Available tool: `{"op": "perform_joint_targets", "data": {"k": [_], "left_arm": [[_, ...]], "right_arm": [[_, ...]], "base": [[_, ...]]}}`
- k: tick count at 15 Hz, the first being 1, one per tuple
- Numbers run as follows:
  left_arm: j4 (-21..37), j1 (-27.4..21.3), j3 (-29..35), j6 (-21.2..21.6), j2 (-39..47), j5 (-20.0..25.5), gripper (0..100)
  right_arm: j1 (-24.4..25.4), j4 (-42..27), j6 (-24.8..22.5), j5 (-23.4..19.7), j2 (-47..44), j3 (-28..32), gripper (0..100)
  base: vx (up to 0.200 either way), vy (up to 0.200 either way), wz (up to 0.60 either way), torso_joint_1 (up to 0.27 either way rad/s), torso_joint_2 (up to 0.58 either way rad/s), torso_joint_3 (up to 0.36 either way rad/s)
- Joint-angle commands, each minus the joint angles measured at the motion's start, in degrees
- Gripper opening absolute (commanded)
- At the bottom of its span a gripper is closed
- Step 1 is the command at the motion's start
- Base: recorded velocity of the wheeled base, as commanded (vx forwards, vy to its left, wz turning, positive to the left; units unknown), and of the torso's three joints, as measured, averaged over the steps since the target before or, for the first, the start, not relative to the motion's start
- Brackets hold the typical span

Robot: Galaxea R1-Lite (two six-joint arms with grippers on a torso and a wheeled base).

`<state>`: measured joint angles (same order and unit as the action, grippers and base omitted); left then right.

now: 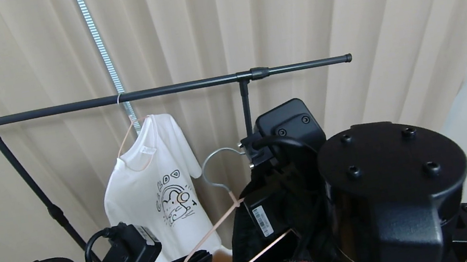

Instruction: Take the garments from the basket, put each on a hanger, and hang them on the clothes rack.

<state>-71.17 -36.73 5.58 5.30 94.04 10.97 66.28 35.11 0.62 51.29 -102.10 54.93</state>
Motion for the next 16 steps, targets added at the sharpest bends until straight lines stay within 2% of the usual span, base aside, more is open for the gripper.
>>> {"op": "perform_joint_targets", "data": {"k": [1, 9, 10, 16], "left_arm": [[-0.2, 0.0, -0.4, 0.0, 0.1, 0.0, 0], [-1.1, -0.2, -0.6, 0.0, -0.1, 0.0, 0], [-1.4, -0.3, -0.7, 0.0, 0.0, 0.0, 0], [-1.6, -0.5, -1.0, 0.0, -0.2, 0.0, 0]], "right_arm": [[-1.0, 0.0, 0.0, 0.0, 0.1, 0.3, 0], [-1.8, 0.0, -0.1, 0.0, 0.8, 0.4, 0], [-2.2, 0.0, -0.1, 0.0, 0.9, 0.4, 100], [-4.1, 0.0, -0.3, 0.0, 1.7, 0.4, 100]], "base": [[0.0, 0.0, 0.0, 0.0, 0.0, 0.0], [0.0, 0.0, 0.0, 0.0, 0.0, 0.0], [0.0, 0.0, 0.0, 0.0, 0.0, 0.0], [0.0, 0.0, 0.0, 0.0, 0.0, 0.0]]}}
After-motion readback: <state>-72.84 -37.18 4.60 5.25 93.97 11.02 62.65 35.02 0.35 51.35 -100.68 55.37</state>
